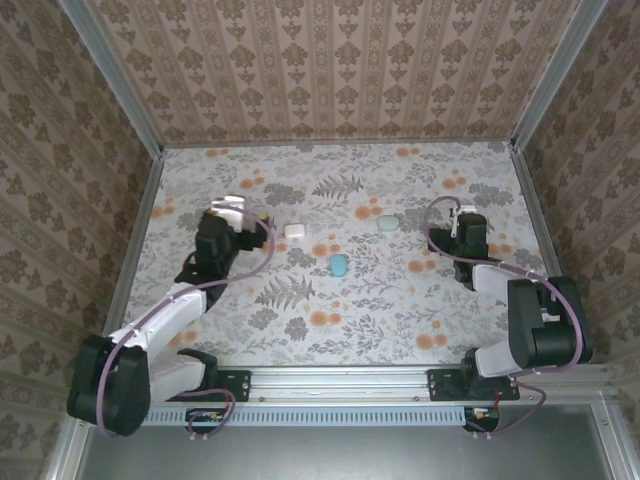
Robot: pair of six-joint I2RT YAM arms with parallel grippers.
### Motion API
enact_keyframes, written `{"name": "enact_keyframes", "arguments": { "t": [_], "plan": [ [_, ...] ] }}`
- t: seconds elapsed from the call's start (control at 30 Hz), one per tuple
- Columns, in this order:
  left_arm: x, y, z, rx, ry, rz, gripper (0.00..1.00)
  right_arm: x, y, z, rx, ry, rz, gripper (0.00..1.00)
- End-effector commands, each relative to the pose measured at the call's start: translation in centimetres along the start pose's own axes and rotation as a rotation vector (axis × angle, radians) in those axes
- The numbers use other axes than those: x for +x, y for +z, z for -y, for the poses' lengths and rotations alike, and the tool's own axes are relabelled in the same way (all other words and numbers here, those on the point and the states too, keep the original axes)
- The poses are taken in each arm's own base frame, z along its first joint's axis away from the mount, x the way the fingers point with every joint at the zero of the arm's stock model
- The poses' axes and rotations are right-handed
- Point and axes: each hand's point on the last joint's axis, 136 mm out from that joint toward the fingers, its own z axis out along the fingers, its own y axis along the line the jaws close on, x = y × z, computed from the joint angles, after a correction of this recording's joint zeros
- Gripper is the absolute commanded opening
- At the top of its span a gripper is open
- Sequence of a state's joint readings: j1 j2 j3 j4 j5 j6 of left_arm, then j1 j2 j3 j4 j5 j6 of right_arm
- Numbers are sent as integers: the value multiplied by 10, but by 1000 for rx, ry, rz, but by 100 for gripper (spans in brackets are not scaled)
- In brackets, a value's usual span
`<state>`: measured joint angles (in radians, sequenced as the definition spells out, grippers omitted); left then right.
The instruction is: Insert wireless bluetooth earbuds into charging case
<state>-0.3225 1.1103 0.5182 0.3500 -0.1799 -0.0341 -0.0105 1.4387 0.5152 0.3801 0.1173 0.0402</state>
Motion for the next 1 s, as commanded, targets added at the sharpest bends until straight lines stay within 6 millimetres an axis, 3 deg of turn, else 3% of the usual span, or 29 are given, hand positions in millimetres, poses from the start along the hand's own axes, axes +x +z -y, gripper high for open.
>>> {"name": "enact_keyframes", "arguments": {
  "t": [0.0,0.1,0.2,0.33,0.43,0.6,0.97],
  "plan": [
    [32,-2,-44,-147,-43,-126,100,-41,-15,-25,-163,-23,205,91],
    [37,-2,-68,-225,15,-104,100,-44,-22,-21,-150,24,311,92],
    [51,11,-84,-233,26,-58,100,-32,-4,-33,-208,-11,287,93],
    [63,37,-81,-151,23,-47,100,-30,-8,-26,-165,9,319,100],
    [76,55,-70,-75,31,-57,100,-33,-5,-2,-23,81,309,100],
    [84,53,-89,-125,-48,-45,100,-33,-1,-11,-24,31,283,100],
    [84,55,-83,-127,-13,-59,100,-32,-1,-15,-30,15,280,100]
  ]
}}
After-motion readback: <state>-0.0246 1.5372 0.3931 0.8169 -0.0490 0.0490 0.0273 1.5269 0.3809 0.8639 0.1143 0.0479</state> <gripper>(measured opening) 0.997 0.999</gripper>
